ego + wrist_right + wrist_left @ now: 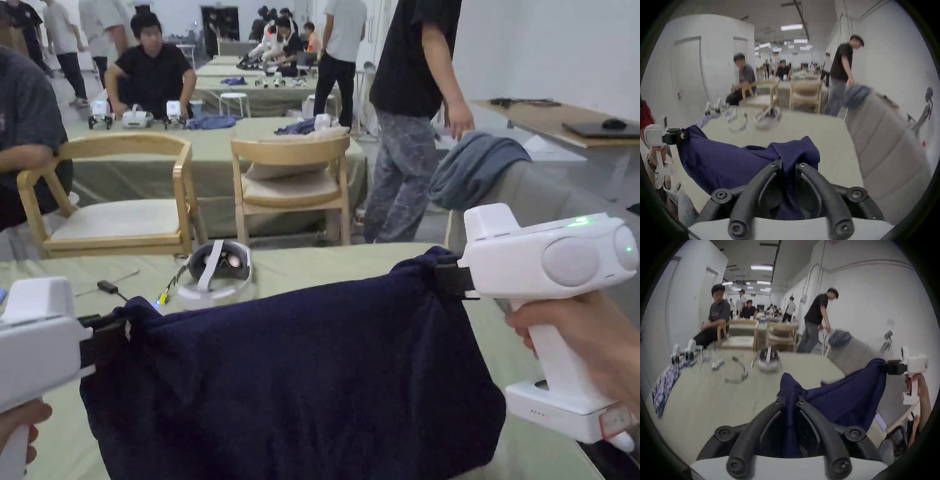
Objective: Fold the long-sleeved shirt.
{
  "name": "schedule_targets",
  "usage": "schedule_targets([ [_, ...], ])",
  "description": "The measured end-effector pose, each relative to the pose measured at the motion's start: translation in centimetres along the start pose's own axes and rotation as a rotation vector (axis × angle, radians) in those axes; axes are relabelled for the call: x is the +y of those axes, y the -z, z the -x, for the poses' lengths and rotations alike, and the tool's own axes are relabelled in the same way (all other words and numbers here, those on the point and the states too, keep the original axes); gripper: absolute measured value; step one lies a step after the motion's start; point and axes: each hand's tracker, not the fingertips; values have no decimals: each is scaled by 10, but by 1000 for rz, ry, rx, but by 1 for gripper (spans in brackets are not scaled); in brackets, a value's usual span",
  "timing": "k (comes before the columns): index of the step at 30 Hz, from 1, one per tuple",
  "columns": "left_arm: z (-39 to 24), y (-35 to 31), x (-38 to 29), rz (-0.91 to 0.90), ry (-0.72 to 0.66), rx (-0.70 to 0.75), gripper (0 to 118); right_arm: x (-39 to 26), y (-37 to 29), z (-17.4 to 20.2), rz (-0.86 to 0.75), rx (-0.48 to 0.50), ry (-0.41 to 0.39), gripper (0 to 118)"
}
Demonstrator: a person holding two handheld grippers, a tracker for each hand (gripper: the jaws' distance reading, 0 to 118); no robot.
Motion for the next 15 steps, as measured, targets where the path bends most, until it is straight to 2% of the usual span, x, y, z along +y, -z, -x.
schedule_targets([
  [3, -14, 7, 79, -105, 82, 32, 13, 69, -14, -5, -110, -53, -38, 12],
  [9, -35, 13, 229, -251, 118, 89, 13, 198, -25, -12, -273, -120, 33, 13],
  [15, -51, 9, 327, -337, 108, 139, 12, 287, -24, -13, -355, -184, 4, 12],
])
